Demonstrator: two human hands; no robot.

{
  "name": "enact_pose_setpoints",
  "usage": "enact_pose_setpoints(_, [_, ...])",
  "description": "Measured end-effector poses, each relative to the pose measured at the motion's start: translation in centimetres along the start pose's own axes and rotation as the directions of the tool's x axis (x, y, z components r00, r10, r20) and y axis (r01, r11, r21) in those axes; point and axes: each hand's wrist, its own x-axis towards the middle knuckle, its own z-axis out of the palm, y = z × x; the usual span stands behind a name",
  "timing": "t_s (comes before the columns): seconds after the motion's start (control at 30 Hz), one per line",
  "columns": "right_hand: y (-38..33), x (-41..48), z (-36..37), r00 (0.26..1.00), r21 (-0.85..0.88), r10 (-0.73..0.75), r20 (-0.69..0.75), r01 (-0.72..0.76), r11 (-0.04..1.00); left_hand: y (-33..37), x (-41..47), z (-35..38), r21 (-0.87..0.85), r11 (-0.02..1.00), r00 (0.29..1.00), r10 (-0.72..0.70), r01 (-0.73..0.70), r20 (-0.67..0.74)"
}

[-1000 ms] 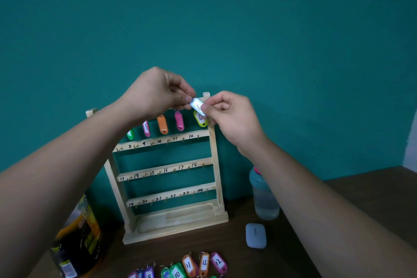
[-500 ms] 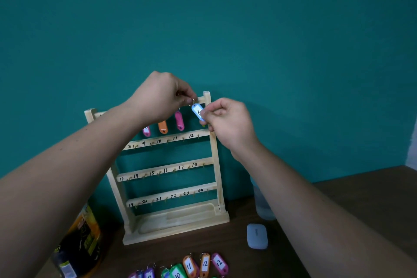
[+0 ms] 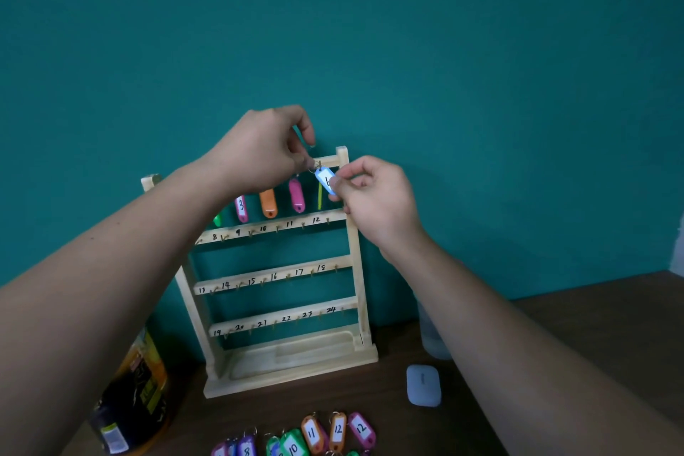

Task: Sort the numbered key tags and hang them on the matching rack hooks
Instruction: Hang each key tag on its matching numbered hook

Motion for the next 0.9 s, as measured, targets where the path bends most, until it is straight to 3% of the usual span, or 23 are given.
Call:
enact_pose_setpoints(0.17, [-0.1, 0.4, -0.1, 1.000, 0.020, 0.000, -0.021, 0.001, 1.000, 0.5, 0.5, 0.4, 0.007, 1.000, 0.999, 0.005, -0.005, -0.037])
enact_pose_setpoints(0.43, [1.0, -0.1, -0.1, 0.999, -0.060, 0.036, -0.011, -0.037, 0.998, 0.8, 0.8, 1.1, 0.130, 0.991, 0.999, -0.027, 0.024, 0.023])
enact_pose_setpoints(0.53, [1.5, -0.8, -0.5, 0.999, -0.145, 0.008, -0.037, -0.013, 0.989, 0.8, -0.3, 1.0, 0.106, 0.994, 1.000, -0.015, 0.015, -0.005])
enact_pose_setpoints(0.67, [2.0, -3.2, -1.4, 0.992, -0.213, -0.062, -0.113, 0.037, 0.976, 1.3, -3.4, 0.9, 0.095, 0.995, 0.984, 0.040, -0.024, -0.172])
enact_pose_setpoints(0.77, [2.8, -6.0, -1.4, 0.994, -0.220, -0.072, -0.079, 0.053, 0.974, 1.5, -7.0, 1.3, 0.023, 0.999, 0.968, 0.030, -0.025, -0.250])
enact_pose_setpoints(0.9, [4.0, -10.2, -0.7, 0.999, -0.201, -0.035, -0.032, 0.028, 0.979, 0.6, -12.2, 3.0, -0.107, 0.994, 0.968, -0.059, 0.034, -0.242])
